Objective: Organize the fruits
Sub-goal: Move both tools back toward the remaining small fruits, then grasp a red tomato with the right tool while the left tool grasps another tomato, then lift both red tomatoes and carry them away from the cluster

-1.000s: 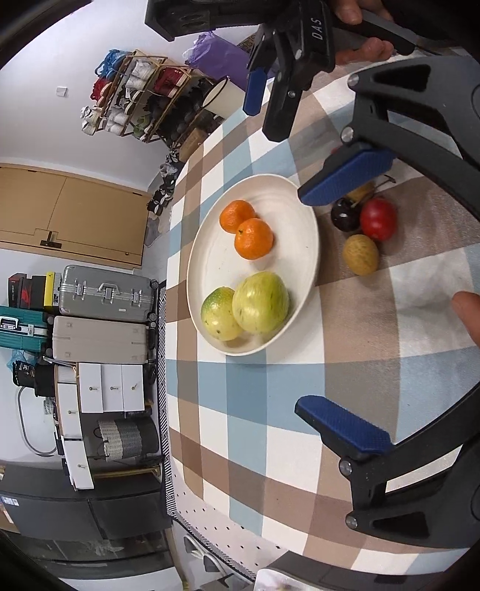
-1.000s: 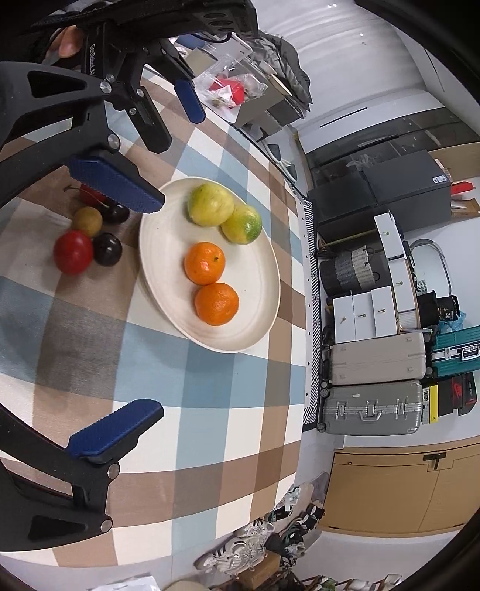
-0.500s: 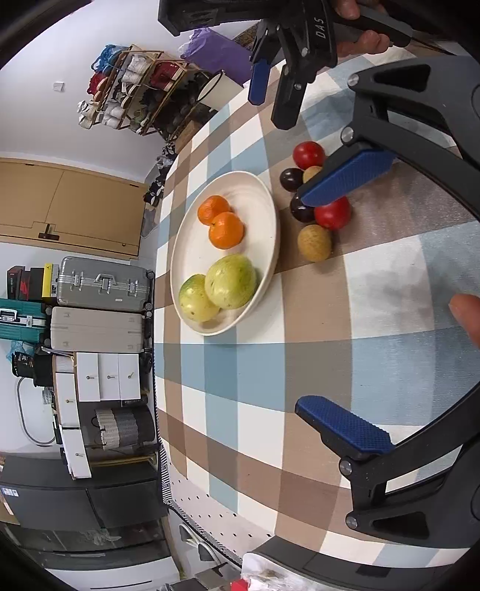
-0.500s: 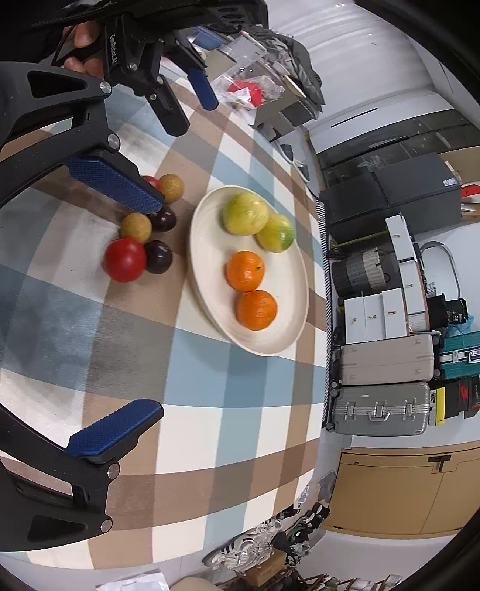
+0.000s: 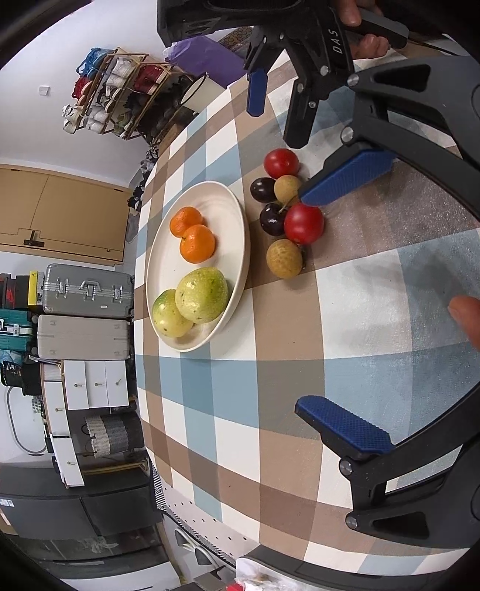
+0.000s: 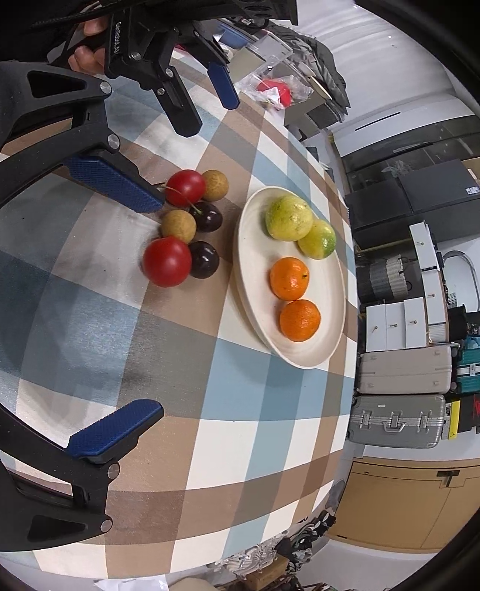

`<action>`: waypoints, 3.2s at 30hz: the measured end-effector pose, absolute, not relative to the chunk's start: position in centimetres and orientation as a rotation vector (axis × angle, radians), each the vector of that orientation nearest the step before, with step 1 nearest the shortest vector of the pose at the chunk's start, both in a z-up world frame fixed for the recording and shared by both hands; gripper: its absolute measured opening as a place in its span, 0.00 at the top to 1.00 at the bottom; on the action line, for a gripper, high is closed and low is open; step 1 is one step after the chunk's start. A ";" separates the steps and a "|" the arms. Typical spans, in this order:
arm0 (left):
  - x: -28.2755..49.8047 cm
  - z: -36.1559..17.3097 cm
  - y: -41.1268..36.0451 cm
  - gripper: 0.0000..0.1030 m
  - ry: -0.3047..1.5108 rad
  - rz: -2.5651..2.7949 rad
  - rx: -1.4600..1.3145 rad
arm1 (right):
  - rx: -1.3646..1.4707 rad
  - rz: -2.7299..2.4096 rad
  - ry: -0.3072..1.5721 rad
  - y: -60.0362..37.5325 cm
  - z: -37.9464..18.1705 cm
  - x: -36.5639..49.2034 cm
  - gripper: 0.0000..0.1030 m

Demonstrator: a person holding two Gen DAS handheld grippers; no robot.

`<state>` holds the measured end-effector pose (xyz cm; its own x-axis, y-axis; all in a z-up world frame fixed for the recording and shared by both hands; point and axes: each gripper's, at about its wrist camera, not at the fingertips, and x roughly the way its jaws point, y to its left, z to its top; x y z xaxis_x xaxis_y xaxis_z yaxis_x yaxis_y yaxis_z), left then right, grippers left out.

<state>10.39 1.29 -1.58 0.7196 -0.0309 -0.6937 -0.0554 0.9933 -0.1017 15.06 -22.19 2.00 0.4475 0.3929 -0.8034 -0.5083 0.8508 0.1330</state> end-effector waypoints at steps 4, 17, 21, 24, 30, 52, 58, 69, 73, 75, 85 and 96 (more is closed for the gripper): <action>10.8 -2.0 1.1 0.01 0.777 0.007 -0.133 | -0.137 0.579 0.975 -22.0 1.4 15.1 0.01; 11.6 -3.1 0.6 0.01 0.815 0.002 -0.129 | -0.236 0.591 0.974 -20.2 0.4 15.1 0.10; 11.8 -3.3 0.5 0.01 0.825 0.003 -0.125 | -0.243 0.602 0.973 -20.0 0.3 15.3 0.22; 11.9 -3.5 0.5 0.01 0.830 0.004 -0.121 | -0.251 0.617 0.974 -19.9 0.2 15.3 0.29; 12.0 -3.6 0.5 0.01 0.835 0.009 -0.117 | -0.250 0.653 0.965 -19.5 0.3 15.3 0.40; 12.5 -3.8 -0.7 0.09 0.862 -0.022 -0.106 | -0.210 0.683 0.923 -21.2 0.7 14.5 0.70; 12.5 -3.9 -1.9 0.27 0.862 -0.106 -0.079 | -0.203 0.676 0.928 -21.7 0.7 14.6 0.70; 13.2 -4.5 -3.7 0.57 0.893 -0.172 -0.047 | -0.200 0.667 0.935 -22.2 0.7 14.5 0.70; 13.6 -4.5 -4.0 0.63 0.892 -0.175 -0.043 | -0.196 0.661 0.933 -22.4 0.7 14.6 0.70; 13.8 -4.5 -4.1 0.72 0.897 -0.176 -0.045 | -0.196 0.658 0.933 -22.5 0.8 14.6 0.70; 12.8 -3.9 -3.5 0.72 0.863 -0.198 -0.078 | -0.200 0.650 0.926 -22.8 1.2 14.3 0.70; 10.9 -1.8 -1.6 0.72 0.780 -0.177 -0.128 | -0.180 0.664 0.884 -22.8 3.1 13.3 0.70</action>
<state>10.93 -1.61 -1.76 0.6970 -0.2054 -0.6870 0.1111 0.9775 -0.1796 13.33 -22.82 3.13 0.4499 0.4623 -0.7641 -0.6053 0.7869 0.1197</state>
